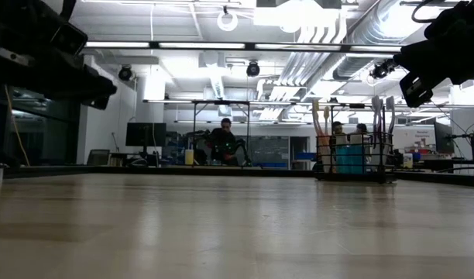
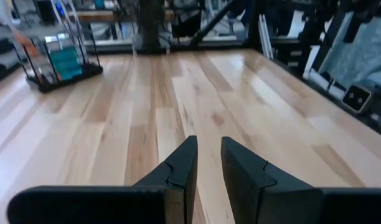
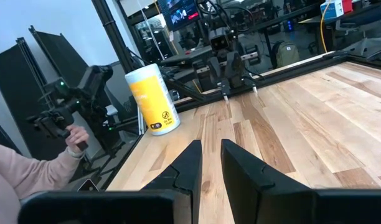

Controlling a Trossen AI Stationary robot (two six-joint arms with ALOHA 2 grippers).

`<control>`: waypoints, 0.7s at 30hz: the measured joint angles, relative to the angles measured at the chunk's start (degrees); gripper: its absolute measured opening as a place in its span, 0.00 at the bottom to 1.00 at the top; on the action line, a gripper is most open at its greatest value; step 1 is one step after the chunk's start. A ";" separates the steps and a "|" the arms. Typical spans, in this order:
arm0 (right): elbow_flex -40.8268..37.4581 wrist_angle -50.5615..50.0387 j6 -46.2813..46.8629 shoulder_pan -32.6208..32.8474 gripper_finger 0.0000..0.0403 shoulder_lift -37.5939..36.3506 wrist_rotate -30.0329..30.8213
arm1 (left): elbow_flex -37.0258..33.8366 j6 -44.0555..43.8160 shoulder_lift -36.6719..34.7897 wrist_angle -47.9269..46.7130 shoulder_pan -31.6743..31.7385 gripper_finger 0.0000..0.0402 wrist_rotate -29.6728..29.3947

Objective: Pick & Place toothbrushing station
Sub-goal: Return to Home Position

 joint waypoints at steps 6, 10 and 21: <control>0.00 0.00 0.01 0.00 0.13 0.02 0.00 | -0.12 0.02 -5.15 -6.83 0.00 0.17 0.07; 0.00 0.00 0.01 0.00 0.13 0.01 0.00 | -0.16 0.46 -10.34 -11.12 0.00 0.17 0.14; 0.02 0.00 -0.01 0.00 0.13 0.02 -0.02 | -0.23 1.29 -21.93 -17.68 -1.39 0.17 -1.90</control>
